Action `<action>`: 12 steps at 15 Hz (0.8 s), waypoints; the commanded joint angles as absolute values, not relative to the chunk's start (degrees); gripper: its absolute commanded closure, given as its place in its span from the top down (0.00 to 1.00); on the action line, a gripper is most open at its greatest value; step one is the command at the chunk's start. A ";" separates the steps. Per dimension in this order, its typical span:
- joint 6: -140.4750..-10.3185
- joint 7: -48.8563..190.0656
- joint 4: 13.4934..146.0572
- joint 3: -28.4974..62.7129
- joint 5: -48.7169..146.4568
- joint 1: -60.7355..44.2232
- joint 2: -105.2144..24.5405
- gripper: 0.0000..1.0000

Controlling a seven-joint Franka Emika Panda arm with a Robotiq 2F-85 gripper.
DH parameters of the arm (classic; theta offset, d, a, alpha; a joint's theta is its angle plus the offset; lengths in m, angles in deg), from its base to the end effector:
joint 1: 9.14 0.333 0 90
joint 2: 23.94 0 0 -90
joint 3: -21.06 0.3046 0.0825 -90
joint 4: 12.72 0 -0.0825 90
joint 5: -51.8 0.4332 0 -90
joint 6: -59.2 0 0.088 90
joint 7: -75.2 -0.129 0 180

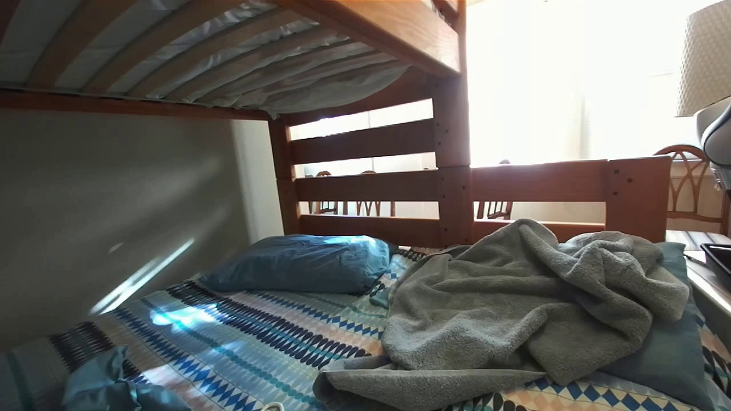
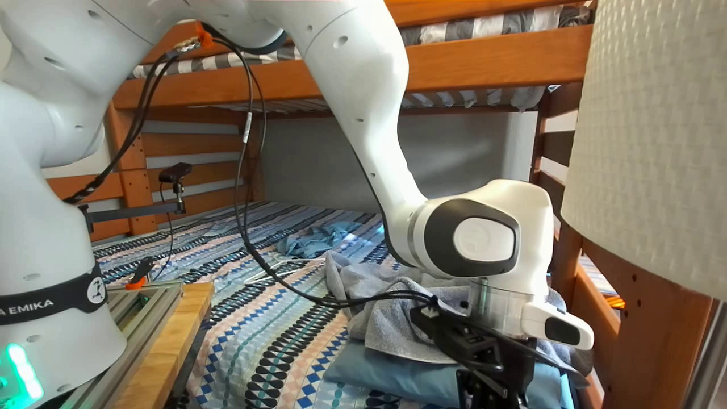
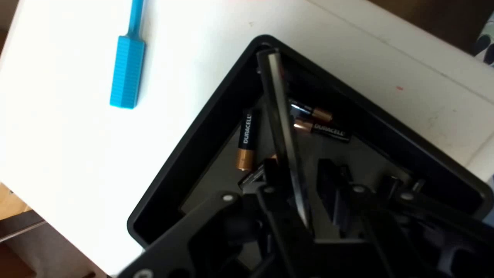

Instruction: Put the grey remote control on the grey towel.

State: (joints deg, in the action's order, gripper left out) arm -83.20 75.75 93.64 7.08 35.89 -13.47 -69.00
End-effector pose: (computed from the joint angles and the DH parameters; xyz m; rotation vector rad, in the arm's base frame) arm 0.5920 -0.2092 0.0222 2.8273 -0.0257 -0.2881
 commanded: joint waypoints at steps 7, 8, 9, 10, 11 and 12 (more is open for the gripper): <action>-82.38 74.42 93.83 6.68 35.25 -12.99 -68.30 0.05; -83.00 72.87 94.74 6.00 34.81 -12.07 -67.51 0.05; -83.54 71.51 95.58 5.37 34.30 -11.20 -66.77 0.05; -83.99 69.49 96.33 4.36 33.67 -10.00 -66.13 0.05; -84.20 67.75 96.89 3.54 33.34 -9.00 -65.60 0.05; -84.19 66.14 97.50 2.79 33.17 -8.04 -64.91 0.05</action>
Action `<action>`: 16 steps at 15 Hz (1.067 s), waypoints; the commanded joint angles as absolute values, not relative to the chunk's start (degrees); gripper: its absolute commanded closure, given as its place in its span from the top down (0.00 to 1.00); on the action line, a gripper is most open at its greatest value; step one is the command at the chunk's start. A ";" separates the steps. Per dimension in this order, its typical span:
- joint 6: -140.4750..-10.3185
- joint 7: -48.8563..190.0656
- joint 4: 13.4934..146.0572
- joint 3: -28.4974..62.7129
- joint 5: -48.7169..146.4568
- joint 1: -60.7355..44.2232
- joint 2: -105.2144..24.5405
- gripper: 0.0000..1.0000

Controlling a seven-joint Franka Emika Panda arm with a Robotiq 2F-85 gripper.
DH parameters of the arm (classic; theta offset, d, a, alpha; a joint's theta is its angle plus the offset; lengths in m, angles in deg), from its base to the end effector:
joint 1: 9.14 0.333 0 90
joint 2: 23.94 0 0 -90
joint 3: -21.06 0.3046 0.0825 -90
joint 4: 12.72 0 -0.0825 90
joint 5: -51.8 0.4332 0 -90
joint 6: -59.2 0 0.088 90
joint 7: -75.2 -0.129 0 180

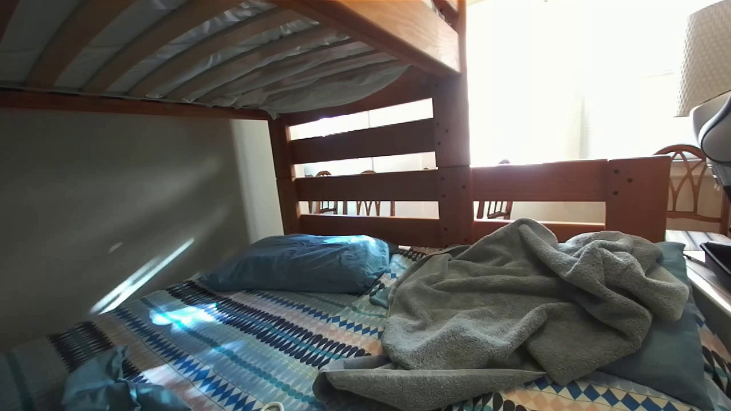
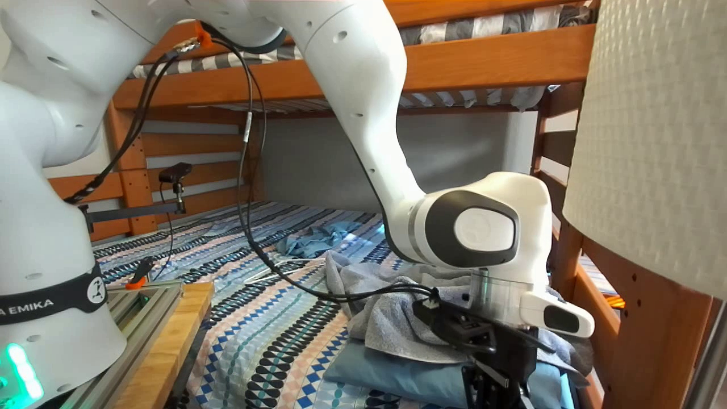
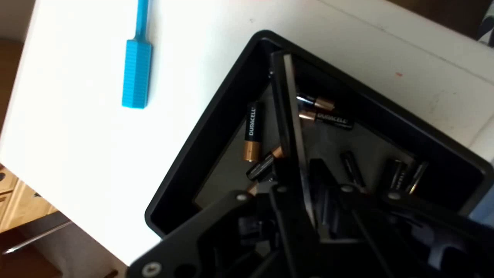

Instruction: Put the grey remote control on the grey towel.

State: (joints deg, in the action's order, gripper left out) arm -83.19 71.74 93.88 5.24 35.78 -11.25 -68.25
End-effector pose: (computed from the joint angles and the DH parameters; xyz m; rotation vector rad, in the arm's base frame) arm 0.5969 -0.2067 0.0326 2.7972 -0.1048 -0.2555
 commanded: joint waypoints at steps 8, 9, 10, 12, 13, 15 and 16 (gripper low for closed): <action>-85.57 55.34 104.48 -0.91 29.57 -1.10 -57.56 0.05; -86.11 54.08 105.52 -1.29 28.46 -0.28 -56.43 0.05; -86.49 52.99 106.36 -1.57 27.42 0.41 -55.42 0.05; -88.32 54.46 108.68 -0.35 26.25 0.05 -52.70 0.05; -90.12 56.55 109.99 0.87 26.37 -0.88 -51.22 0.05; -95.22 61.93 112.82 4.02 28.39 -3.86 -48.43 0.05; -97.48 64.57 114.05 5.50 29.57 -5.32 -47.30 0.05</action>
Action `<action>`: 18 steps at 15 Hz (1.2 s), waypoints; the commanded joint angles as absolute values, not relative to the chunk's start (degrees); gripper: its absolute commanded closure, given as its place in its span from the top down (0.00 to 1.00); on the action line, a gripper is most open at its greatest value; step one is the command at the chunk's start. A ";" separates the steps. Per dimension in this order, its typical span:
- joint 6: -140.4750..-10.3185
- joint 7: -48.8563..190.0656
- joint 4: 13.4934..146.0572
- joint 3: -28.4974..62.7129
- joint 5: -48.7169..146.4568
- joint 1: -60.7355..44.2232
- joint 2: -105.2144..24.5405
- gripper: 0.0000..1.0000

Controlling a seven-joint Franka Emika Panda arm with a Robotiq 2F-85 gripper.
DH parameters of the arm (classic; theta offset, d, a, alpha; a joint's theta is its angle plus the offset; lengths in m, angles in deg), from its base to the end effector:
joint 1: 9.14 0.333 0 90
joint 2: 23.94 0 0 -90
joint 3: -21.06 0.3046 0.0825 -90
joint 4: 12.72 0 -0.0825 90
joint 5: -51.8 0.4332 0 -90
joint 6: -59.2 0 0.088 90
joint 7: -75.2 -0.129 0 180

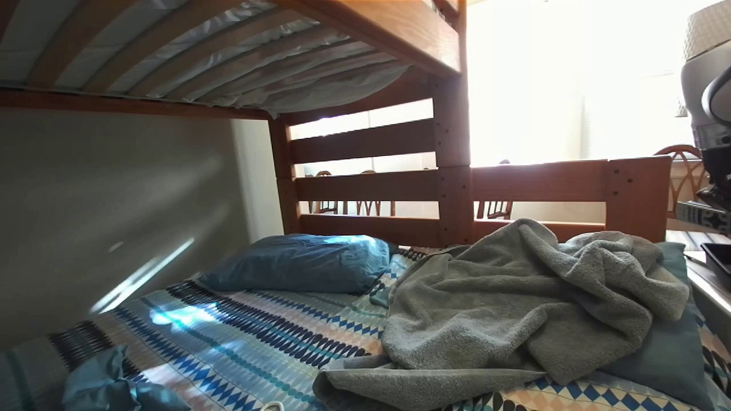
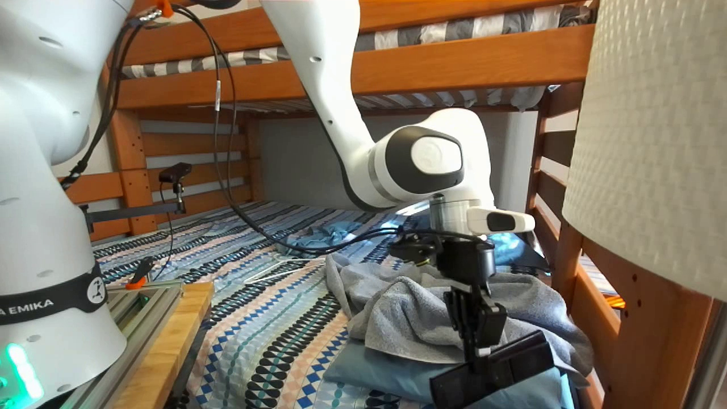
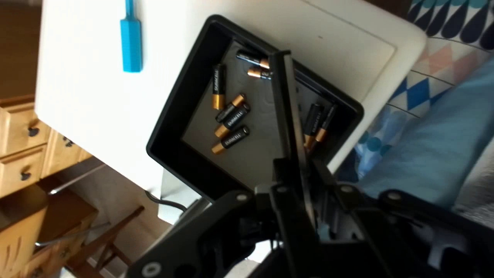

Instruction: Put the grey remote control on the grey towel.

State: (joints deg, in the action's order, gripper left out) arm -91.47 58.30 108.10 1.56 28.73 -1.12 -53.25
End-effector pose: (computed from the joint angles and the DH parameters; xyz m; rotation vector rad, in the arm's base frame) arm 0.5897 -0.1265 0.1120 2.7752 -0.1388 0.0418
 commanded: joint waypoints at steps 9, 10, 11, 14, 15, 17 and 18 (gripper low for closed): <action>-98.89 101.38 114.20 38.96 54.20 -37.30 -48.73 0.05; -96.60 105.55 113.05 41.37 56.93 -39.57 -49.93 0.05; -93.99 109.28 112.17 43.66 58.97 -41.93 -50.80 0.05; -84.05 120.07 109.04 43.09 65.40 -42.06 -52.24 0.05; -80.28 123.02 107.91 41.83 66.66 -41.26 -52.57 0.05; -74.04 127.55 105.77 39.11 67.80 -39.15 -53.25 0.05; -72.08 128.95 104.91 37.46 67.80 -37.75 -53.62 0.05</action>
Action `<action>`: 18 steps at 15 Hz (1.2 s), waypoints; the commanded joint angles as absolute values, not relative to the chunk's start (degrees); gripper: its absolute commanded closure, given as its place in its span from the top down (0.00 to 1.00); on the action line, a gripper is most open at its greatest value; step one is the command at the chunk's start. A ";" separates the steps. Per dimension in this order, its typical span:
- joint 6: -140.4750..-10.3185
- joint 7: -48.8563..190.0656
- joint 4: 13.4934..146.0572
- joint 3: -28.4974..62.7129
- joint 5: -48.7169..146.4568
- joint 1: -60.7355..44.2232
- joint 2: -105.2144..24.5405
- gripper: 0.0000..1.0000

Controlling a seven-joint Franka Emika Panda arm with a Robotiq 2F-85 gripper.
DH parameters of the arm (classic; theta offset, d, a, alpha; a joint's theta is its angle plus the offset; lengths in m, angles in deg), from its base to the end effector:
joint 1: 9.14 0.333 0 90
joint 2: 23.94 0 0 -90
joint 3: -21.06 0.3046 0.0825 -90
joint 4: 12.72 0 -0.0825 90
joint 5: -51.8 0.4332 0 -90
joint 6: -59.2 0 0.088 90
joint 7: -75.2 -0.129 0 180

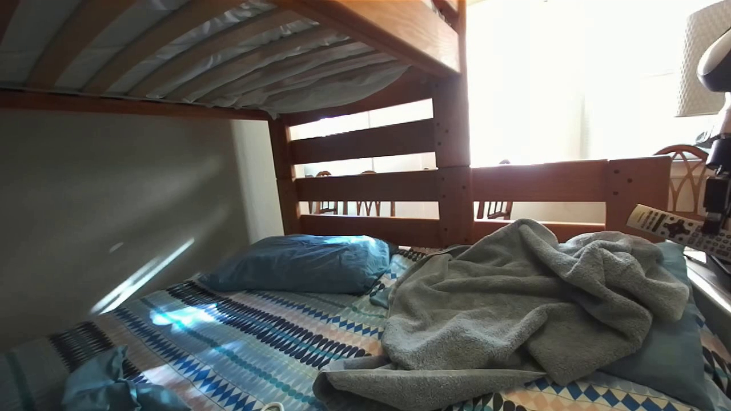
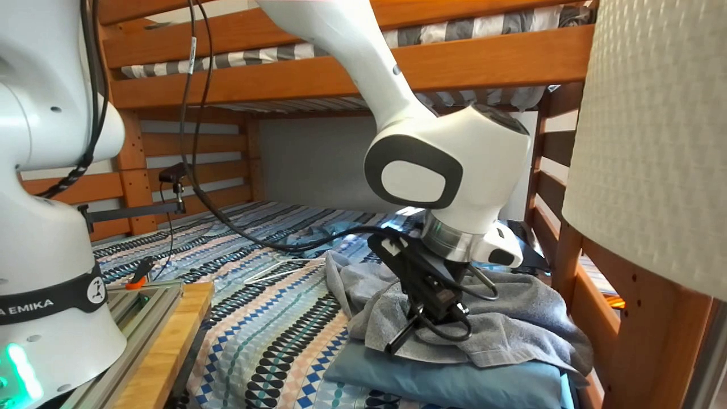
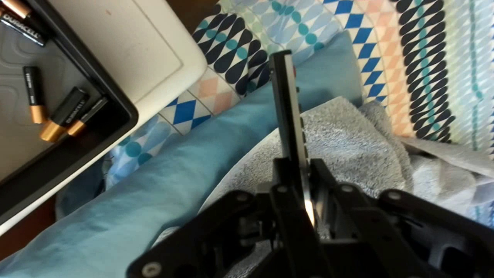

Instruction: Put the grey remote control on the grey towel.

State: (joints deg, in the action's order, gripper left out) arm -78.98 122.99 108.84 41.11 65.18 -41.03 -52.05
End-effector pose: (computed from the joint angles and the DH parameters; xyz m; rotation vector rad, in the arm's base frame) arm 0.5664 -0.0983 0.1053 -2.7266 -0.5727 0.0107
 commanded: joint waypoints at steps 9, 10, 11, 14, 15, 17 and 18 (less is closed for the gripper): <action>-76.24 119.69 102.34 28.36 66.48 -24.79 -58.02 0.05; -76.62 118.85 101.99 28.51 66.61 -24.37 -58.43 0.05; -76.82 118.23 101.59 28.80 66.87 -24.25 -58.58 0.05; -77.47 117.53 100.83 29.92 68.40 -24.88 -58.29 0.05; -77.55 117.54 100.49 30.31 69.28 -25.30 -58.13 0.05; -77.66 117.58 99.66 30.55 70.90 -25.64 -58.11 0.05; -77.66 117.65 99.32 30.50 71.39 -25.64 -58.12 0.05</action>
